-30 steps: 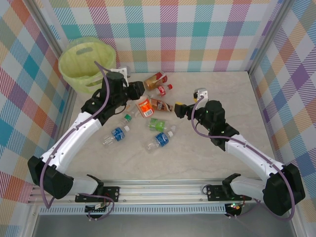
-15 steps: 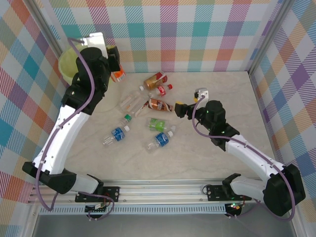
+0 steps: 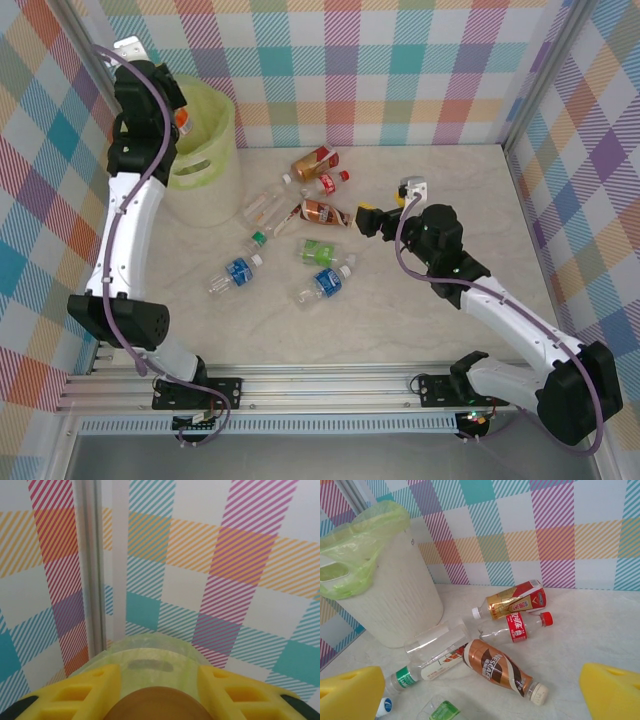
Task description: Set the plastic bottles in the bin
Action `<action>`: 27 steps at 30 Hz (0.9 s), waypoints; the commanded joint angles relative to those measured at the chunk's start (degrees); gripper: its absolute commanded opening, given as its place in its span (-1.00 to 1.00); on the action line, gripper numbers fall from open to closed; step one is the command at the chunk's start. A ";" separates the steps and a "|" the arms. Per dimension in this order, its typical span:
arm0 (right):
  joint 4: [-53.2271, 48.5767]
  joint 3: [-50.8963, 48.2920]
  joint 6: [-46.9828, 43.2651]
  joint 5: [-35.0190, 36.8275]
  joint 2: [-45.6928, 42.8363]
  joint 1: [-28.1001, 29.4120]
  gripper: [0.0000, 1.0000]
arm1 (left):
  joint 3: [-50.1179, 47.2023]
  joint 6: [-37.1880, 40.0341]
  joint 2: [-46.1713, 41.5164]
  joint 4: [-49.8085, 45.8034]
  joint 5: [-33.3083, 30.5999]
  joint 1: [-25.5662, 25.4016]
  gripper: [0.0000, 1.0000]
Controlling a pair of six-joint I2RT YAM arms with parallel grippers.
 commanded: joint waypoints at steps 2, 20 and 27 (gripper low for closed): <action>-0.46 1.28 -0.06 -2.20 -0.81 0.18 0.99 | 1.94 -5.02 2.79 3.90 6.32 3.64 -1.00; -4.32 2.84 0.35 -1.53 -0.97 0.16 1.00 | 12.40 -30.52 17.86 -4.84 15.90 11.35 0.54; -4.26 2.70 0.44 -1.66 -0.61 0.15 0.99 | 18.45 -28.66 19.46 -11.90 17.31 12.01 1.00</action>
